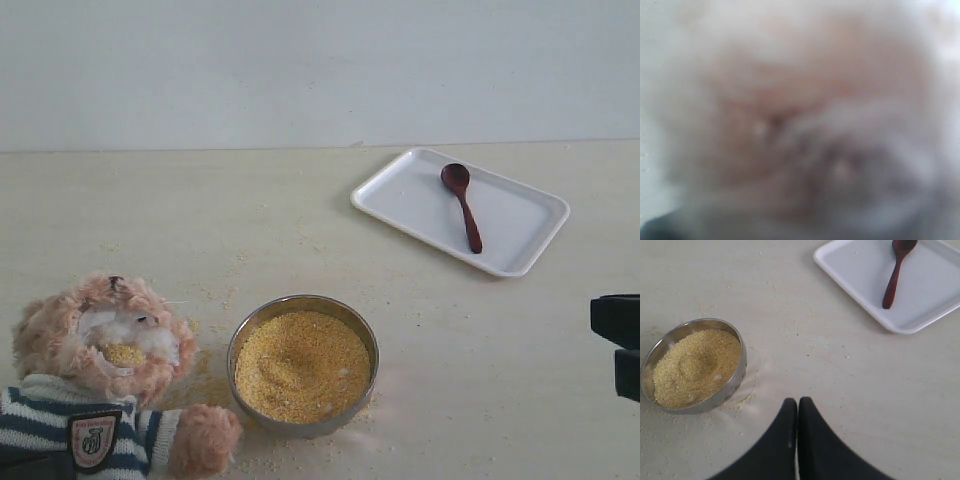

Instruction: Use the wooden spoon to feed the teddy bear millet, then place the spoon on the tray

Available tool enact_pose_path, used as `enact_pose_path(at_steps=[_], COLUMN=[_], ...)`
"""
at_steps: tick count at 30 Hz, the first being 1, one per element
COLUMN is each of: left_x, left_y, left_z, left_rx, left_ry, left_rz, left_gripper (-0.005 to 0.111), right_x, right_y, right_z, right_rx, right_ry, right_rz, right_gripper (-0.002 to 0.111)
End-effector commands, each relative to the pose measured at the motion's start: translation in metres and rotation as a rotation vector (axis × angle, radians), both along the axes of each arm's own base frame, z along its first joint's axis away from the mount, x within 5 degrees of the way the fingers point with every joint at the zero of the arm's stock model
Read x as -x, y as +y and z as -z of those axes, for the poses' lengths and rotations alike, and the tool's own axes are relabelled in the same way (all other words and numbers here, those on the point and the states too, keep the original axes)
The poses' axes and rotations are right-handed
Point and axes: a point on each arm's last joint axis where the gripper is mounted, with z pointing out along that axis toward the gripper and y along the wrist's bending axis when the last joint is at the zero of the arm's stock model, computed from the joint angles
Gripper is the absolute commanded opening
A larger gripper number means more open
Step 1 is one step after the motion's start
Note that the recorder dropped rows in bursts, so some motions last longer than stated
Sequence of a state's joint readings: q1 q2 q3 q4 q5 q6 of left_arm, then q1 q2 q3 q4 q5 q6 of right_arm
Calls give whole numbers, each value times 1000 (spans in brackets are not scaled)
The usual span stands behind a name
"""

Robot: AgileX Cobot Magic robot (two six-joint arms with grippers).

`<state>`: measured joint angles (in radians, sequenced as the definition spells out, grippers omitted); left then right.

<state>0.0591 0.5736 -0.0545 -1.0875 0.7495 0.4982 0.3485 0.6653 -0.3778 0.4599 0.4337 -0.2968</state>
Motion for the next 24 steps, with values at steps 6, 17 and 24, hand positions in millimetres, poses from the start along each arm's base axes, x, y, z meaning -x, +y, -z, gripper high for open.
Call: enact_pose_path(at_steps=[6, 17, 24], left_x=[0, 0, 0], left_y=[0, 0, 0], left_z=[-1, -1, -1], left_rx=[16, 16, 16], left_ry=[-11, -11, -11], left_rz=[-9, -9, -9], left_gripper=[5, 5, 5], right_x=[0, 0, 0], right_y=[0, 0, 0], right_z=[0, -1, -1], right_rx=[-9, -58, -61], right_ry=[-14, 7, 7], right_rz=[8, 34, 37], right_gripper=[0, 0, 0])
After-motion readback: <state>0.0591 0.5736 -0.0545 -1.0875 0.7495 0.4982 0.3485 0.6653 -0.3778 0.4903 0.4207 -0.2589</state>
